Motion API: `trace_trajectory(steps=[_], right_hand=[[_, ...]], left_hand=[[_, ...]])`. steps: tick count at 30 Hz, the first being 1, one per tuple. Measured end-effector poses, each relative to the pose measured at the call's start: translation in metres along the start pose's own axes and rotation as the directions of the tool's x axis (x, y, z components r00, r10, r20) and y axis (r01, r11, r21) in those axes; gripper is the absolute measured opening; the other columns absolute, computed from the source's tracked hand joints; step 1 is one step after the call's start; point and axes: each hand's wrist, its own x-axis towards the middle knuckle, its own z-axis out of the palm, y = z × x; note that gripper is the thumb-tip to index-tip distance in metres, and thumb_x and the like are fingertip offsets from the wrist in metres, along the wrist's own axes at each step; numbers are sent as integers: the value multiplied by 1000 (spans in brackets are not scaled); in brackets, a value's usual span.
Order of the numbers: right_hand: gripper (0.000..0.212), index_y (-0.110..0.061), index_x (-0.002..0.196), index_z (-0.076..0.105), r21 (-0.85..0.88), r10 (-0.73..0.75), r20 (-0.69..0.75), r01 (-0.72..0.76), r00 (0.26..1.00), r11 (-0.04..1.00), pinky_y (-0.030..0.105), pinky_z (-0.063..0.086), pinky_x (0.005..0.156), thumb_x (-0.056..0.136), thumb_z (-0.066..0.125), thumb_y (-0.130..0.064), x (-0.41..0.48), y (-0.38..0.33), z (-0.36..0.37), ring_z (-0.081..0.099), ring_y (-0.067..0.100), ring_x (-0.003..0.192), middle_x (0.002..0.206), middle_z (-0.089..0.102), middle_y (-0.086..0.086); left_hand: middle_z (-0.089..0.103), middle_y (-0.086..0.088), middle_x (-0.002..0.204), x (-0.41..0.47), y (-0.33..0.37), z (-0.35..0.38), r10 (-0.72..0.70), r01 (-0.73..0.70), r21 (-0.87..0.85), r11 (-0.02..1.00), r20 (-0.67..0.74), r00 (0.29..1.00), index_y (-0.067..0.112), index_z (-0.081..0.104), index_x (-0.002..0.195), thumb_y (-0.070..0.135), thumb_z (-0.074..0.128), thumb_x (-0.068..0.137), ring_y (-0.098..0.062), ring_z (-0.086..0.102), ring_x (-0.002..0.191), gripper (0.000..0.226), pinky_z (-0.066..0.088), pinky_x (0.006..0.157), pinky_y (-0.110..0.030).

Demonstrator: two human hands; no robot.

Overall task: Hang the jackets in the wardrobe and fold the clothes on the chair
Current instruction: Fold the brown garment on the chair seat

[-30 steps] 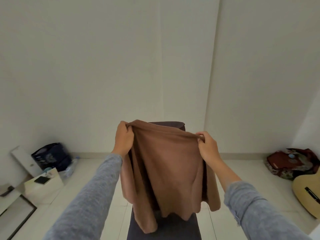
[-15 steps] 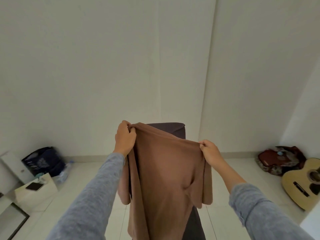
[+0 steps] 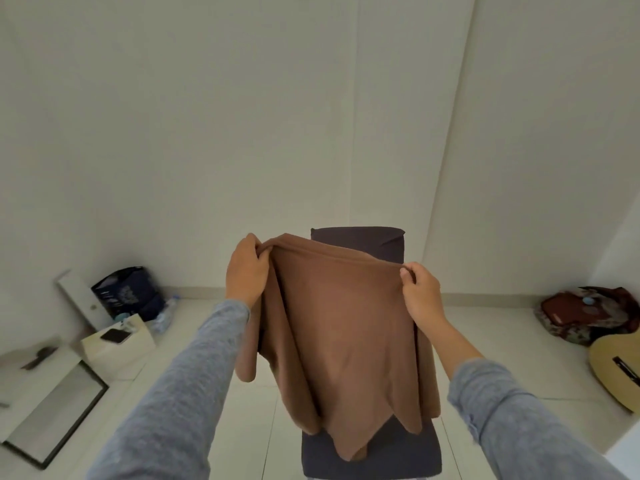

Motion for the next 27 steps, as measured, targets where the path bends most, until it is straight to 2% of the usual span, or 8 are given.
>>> trace_trajectory(steps=[5,9,12,15,19,23,25,27], right_hand=[[21,-8,90,56,20,4,-93,-2,996,1000,23,26,63,98,36,-7,-32,-19,13,48,21,80,86,54,10],[19,-13,88,51,-44,-7,-72,4,997,999,32,36,64,99,35,-12,-55,-28,5,51,26,77,83,56,9],[18,-11,91,53,-180,-29,-26,24,999,983,37,42,67,98,38,-17,-75,-28,-10,54,27,77,83,59,6],[23,-14,80,53,-315,-97,-74,69,993,947,31,36,59,96,45,-29,-98,-26,-29,53,25,69,70,57,1],[42,-13,65,47,-336,-108,-157,50,982,940,29,32,56,89,53,-47,-125,-20,-59,53,23,63,57,51,-4],[43,-18,63,46,-351,-61,95,91,994,932,29,35,54,81,62,-54,-143,-8,-79,51,12,60,58,53,-7],[32,-21,66,51,-367,3,223,81,975,927,30,39,58,82,66,-44,-146,10,-84,53,15,65,64,56,-5],[21,-12,75,61,-381,63,227,29,972,924,32,40,64,84,67,-29,-147,35,-86,57,23,74,73,61,4]], left_hand=[[47,-7,80,-27,-9,-25,-36,35,65,997,7,999,5,42,86,11,39,95,-24,44,71,12,32,66,-31],[46,-11,90,-46,-7,-38,-24,24,31,999,-20,1000,7,41,89,4,36,95,-26,43,75,8,30,68,-32],[48,-9,92,-61,-8,-46,-40,40,5,999,-44,998,5,44,95,9,36,97,-23,43,78,9,31,70,-32],[50,-4,91,-78,-8,-49,-31,35,71,997,-53,998,7,46,97,20,37,99,-22,45,78,15,35,70,-34],[51,-5,86,-102,-3,-48,51,-44,145,988,-41,998,9,48,88,27,41,99,-21,45,75,22,35,68,-34],[48,-1,85,-121,0,-40,53,-49,180,982,-18,998,9,51,88,29,41,99,-18,43,74,26,33,68,-33],[49,-2,86,-132,-3,-33,55,-56,203,977,13,998,8,52,89,29,41,100,-19,45,73,25,32,66,-33],[52,-6,89,-142,-12,-26,95,-110,241,964,72,993,8,53,90,28,44,99,-25,51,75,24,34,63,-34]])
